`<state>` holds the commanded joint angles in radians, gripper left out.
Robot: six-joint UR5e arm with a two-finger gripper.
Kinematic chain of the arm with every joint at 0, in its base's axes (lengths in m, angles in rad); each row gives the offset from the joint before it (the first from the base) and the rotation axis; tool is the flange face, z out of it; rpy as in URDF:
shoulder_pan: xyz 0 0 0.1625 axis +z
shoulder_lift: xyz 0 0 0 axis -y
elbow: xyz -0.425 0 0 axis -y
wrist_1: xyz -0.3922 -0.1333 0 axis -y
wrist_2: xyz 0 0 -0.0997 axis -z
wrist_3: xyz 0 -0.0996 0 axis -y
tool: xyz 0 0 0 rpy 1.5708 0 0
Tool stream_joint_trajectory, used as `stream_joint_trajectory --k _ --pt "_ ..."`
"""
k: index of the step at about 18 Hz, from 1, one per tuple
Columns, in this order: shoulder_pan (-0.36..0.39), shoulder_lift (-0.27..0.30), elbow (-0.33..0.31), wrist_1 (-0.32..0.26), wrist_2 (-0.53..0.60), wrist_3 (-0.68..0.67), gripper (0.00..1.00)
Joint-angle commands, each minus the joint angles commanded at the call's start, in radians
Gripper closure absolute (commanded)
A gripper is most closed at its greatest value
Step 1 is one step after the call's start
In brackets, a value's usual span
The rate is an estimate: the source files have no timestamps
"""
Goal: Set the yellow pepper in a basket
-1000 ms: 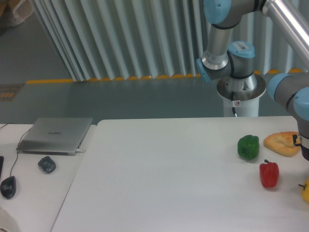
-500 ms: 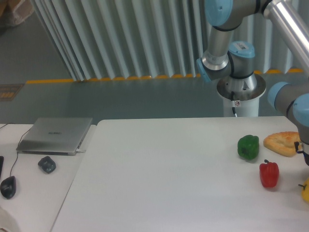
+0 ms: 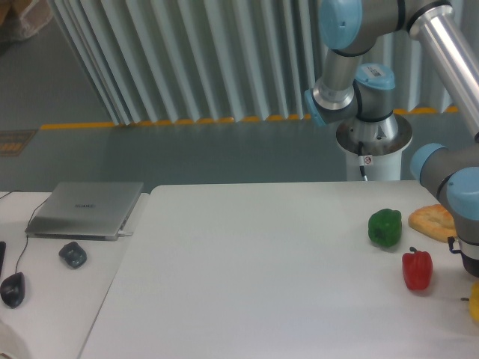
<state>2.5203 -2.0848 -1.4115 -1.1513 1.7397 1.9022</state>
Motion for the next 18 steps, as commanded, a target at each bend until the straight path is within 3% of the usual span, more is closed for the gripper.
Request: stream_joint_trajectory --k 1,2,5,8,18 --pt "0.012 0.015 0.017 -0.055 -0.026 -0.003 0.0" --pt "0.032 0.035 0.017 -0.074 -0.057 -0.003 0.0" --pt "0.038 0.043 -0.012 -0.056 -0.094 -0.009 0.0" --pt "0.038 0.029 0.0 -0.042 -0.098 -0.014 0.0" --pt "0.031 -0.033 0.091 -0.042 -0.1 0.03 0.0"
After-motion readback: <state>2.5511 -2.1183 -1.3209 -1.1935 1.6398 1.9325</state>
